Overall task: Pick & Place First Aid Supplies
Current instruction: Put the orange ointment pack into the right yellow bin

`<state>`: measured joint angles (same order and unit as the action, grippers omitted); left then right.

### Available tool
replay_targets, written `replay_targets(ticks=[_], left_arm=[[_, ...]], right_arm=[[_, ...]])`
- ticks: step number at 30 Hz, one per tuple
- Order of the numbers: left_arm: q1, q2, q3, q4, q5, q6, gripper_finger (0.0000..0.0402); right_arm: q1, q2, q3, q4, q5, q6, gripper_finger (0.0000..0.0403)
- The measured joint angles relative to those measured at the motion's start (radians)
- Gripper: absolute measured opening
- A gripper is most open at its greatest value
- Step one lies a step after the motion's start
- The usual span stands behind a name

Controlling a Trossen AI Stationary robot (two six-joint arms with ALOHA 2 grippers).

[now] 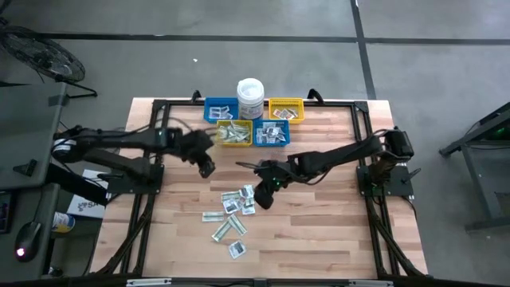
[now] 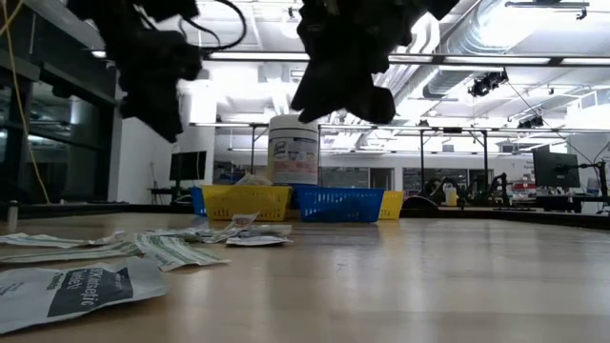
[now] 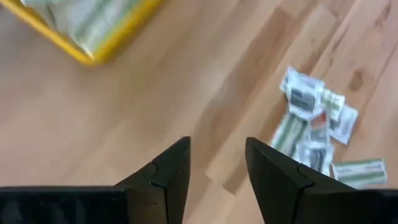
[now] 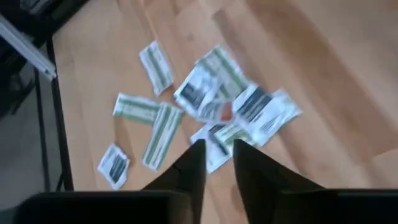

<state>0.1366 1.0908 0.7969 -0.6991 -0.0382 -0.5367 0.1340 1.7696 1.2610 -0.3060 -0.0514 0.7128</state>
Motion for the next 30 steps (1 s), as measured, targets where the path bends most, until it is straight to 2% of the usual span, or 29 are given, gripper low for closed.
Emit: replay_targets(ticks=[6,13,19,30], left_arm=[[-0.208,-0.055,-0.064,0.000,-0.147,-0.191,0.0154],[-0.347,-0.061,-0.088,0.001,-0.244,-0.257,0.0154],[-0.373,-0.061,-0.095,-0.006,-0.290,-0.255,0.0154],[-0.373,-0.061,-0.095,-0.004,-0.297,-0.224,0.0154]], right_arm=[[0.030,0.068,0.000,0.064,-0.004,0.069,0.0137],[0.030,0.156,0.000,0.166,-0.036,0.203,0.0180],[0.022,0.210,0.000,0.233,-0.011,0.311,0.0185],[0.011,0.288,0.000,0.326,0.020,0.356,0.0169]])
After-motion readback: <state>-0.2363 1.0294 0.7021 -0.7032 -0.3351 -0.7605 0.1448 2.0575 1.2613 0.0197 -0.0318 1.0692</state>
